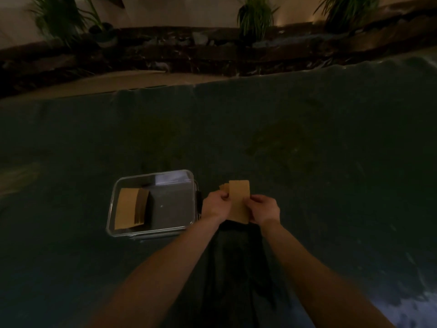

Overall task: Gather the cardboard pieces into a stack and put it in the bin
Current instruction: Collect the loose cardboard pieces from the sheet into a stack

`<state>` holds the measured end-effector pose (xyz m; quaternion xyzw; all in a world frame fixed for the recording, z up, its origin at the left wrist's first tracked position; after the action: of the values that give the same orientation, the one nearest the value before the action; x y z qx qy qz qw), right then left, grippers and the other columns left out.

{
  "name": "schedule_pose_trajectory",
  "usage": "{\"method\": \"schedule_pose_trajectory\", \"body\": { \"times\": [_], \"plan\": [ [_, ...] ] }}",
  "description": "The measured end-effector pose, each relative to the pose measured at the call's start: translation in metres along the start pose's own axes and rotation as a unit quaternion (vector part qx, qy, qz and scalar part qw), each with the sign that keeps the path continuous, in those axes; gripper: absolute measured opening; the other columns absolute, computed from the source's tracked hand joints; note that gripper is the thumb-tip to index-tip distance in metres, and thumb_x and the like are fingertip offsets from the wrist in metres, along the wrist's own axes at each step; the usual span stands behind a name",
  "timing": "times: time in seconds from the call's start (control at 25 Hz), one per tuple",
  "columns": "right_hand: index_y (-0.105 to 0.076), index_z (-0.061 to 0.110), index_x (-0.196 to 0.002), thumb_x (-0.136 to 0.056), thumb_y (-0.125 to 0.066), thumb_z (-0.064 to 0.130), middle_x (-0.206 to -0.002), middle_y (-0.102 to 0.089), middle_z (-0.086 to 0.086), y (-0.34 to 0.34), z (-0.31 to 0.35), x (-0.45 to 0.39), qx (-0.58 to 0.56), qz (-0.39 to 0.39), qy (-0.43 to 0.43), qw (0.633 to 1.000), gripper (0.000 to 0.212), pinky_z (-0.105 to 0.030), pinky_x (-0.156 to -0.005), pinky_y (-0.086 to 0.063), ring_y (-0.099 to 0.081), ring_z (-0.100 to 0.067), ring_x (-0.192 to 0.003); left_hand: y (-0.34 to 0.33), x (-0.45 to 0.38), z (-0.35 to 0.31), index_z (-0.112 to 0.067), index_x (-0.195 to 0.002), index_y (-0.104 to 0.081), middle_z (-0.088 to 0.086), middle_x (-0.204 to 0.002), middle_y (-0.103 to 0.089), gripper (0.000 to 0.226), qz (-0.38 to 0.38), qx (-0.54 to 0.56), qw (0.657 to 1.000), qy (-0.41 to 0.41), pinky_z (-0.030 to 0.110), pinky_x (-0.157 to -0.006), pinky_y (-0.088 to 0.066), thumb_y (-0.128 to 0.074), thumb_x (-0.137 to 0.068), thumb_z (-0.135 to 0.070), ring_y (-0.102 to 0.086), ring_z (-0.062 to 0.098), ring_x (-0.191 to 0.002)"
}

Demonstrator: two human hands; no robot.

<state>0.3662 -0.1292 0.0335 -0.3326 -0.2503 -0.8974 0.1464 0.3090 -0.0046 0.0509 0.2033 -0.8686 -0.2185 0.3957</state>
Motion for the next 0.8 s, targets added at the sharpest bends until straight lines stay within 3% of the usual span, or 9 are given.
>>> {"method": "schedule_pose_trajectory", "body": {
  "times": [0.24, 0.6, 0.72, 0.8],
  "plan": [
    [-0.065, 0.025, -0.124, -0.092, -0.061, 0.033, -0.118, -0.069, -0.002, -0.018, 0.003, -0.030, 0.115, 0.001, 0.032, 0.993, 0.033, -0.042, -0.088, -0.058, -0.067, -0.022, -0.100, -0.009, -0.032, 0.009, -0.015, -0.118, -0.065, 0.009, -0.123, -0.065, 0.026, -0.014, -0.041, 0.999, 0.017, 0.030, -0.086, -0.047, -0.050, -0.098, -0.021, -0.062, 0.023, -0.109],
    [-0.064, 0.025, -0.119, -0.090, -0.061, 0.034, -0.114, -0.070, -0.002, -0.036, -0.010, -0.039, 0.128, -0.040, 0.020, 0.991, 0.030, -0.036, -0.078, -0.056, -0.067, -0.022, -0.098, -0.020, -0.051, 0.024, -0.018, -0.128, -0.057, 0.007, -0.125, -0.063, 0.034, -0.011, -0.030, 0.999, 0.033, 0.030, -0.083, -0.048, -0.055, -0.094, -0.025, -0.061, 0.023, -0.109],
    [-0.052, 0.019, -0.135, -0.088, -0.065, 0.031, -0.127, -0.062, -0.008, -0.037, -0.015, -0.039, 0.086, -0.036, -0.017, 0.996, 0.050, -0.042, -0.089, -0.055, -0.062, -0.026, -0.111, -0.024, -0.051, 0.025, -0.021, -0.135, -0.050, 0.012, -0.136, -0.048, 0.046, -0.034, -0.029, 0.998, 0.042, 0.043, -0.096, -0.050, -0.058, -0.091, -0.031, -0.056, 0.030, -0.116],
    [-0.052, 0.016, -0.136, -0.089, -0.063, 0.030, -0.128, -0.062, -0.010, -0.038, -0.013, -0.040, 0.073, -0.018, -0.033, 0.997, 0.051, -0.042, -0.090, -0.055, -0.061, -0.028, -0.112, -0.028, -0.051, 0.024, -0.021, -0.145, -0.037, 0.014, -0.143, -0.039, 0.062, -0.021, -0.010, 0.998, 0.065, 0.044, -0.101, -0.047, -0.060, -0.089, -0.034, -0.051, 0.035, -0.124]
  ]
}}
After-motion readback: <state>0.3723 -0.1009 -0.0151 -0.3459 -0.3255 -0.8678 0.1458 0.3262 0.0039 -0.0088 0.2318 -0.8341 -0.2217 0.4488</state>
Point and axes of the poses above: each hand's wrist, its own x-axis away from the middle knuckle, its own y-axis out of the back of the hand, z = x × y, the point moved 1 cm from there along -x, towards the middle knuckle
